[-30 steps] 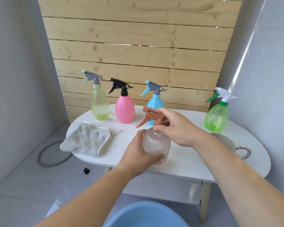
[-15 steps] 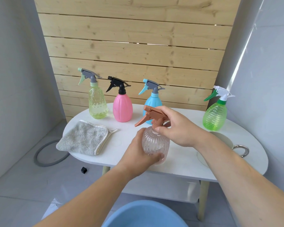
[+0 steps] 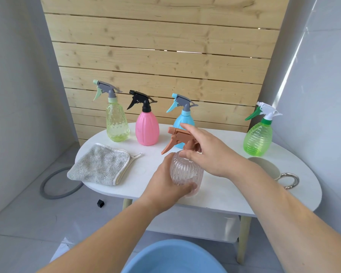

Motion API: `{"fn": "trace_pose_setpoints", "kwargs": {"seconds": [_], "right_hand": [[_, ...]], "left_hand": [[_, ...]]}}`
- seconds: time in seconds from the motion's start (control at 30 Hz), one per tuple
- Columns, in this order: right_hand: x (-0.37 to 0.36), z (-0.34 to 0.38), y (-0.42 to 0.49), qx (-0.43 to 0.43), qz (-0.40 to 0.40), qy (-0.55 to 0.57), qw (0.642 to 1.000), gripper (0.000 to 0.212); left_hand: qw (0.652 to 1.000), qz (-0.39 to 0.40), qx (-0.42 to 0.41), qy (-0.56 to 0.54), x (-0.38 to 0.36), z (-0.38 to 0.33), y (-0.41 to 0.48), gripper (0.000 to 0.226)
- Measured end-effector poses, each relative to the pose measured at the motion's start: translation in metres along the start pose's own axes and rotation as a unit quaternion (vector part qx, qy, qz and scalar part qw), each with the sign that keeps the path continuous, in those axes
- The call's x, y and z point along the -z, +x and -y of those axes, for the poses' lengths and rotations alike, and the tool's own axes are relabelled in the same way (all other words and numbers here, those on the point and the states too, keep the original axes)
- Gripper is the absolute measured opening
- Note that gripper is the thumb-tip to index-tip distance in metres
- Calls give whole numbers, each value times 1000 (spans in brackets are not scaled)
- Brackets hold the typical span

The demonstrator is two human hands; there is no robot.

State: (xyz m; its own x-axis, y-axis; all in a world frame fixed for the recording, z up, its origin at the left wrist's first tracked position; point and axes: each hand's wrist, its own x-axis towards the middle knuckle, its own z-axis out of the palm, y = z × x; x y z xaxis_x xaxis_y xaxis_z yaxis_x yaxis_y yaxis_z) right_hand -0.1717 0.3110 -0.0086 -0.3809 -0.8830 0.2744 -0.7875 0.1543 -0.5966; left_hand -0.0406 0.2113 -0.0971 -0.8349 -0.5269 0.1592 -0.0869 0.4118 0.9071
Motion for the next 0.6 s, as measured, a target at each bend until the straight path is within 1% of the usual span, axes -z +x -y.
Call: {"fn": "trace_pose_setpoints", "kwargs": {"seconds": [0.23,0.33,0.4,0.5,0.6], "right_hand": [[1,-1,-3,-17,8,47,999,74],[-1,-2,-2,-5,-6,11,1000,77],[-5,-4,-1,-2,-18,11,1000,75],[-5,-5,-1,-16,-16,58,998,71],[-5,-4,-1,-11,-29,47,998,68]], "left_hand": [[1000,0,2,-8,-1,0,0,76],[1000,0,2,-7,-1,0,0,76],[1000,0,1,-5,0,0,0,76],[1000,-2,1,-1,0,0,0,77],[1000,-3,3,6,0,-1,0,78]]}}
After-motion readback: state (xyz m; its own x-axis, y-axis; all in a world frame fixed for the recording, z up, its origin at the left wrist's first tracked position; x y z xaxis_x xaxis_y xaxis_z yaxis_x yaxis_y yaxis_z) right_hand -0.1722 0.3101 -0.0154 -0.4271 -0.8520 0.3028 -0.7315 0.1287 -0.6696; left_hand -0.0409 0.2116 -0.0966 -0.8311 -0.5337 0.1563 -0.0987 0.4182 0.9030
